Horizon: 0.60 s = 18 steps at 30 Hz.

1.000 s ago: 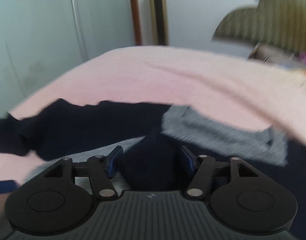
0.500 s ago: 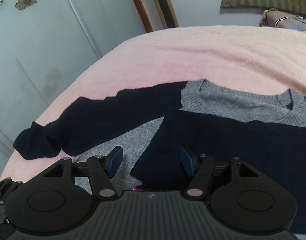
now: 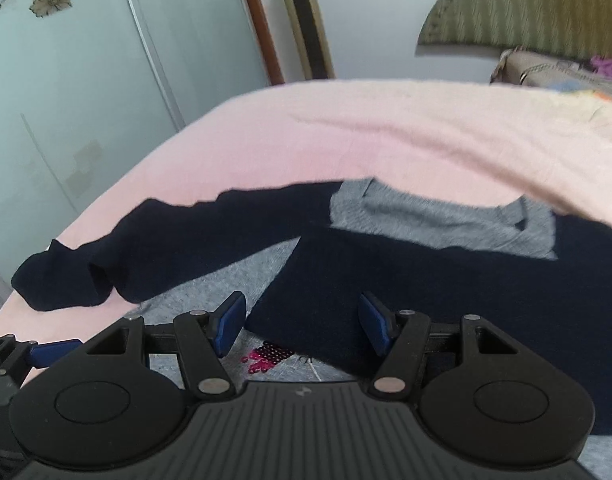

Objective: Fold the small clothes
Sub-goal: 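Lay the sleeve flat over the sweater body and open the right gripper, then reach the left gripper to the other navy sleeve cuff and grasp it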

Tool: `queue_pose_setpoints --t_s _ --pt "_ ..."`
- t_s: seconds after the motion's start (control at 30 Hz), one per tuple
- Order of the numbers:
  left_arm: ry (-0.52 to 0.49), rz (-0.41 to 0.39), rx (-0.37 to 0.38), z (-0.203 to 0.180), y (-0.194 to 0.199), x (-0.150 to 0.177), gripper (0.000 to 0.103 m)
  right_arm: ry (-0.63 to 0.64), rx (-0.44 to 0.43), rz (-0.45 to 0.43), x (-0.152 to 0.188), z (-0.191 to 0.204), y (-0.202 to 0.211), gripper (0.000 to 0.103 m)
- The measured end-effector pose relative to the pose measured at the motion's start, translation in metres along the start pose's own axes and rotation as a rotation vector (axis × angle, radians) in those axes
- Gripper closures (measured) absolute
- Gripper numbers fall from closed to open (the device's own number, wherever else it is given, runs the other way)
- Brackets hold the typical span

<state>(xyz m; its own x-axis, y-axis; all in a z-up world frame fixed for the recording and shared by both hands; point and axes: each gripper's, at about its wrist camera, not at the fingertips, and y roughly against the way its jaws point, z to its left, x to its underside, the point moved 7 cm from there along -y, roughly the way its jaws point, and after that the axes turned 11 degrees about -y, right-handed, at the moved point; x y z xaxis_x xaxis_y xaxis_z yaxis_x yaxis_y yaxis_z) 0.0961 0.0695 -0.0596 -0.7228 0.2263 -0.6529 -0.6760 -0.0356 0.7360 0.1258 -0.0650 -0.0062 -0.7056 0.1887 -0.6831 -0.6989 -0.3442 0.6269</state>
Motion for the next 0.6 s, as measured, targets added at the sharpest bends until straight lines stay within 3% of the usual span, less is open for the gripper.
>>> queue_pose_setpoints --t_s 0.2,0.6 --pt "0.034 0.004 -0.02 0.01 0.001 -0.001 0.0 0.052 0.092 -0.085 0.005 -0.006 0.025 0.041" --pt "0.127 0.022 -0.091 0.054 0.003 0.004 0.0 0.012 0.073 -0.078 0.023 -0.014 0.035 0.039"
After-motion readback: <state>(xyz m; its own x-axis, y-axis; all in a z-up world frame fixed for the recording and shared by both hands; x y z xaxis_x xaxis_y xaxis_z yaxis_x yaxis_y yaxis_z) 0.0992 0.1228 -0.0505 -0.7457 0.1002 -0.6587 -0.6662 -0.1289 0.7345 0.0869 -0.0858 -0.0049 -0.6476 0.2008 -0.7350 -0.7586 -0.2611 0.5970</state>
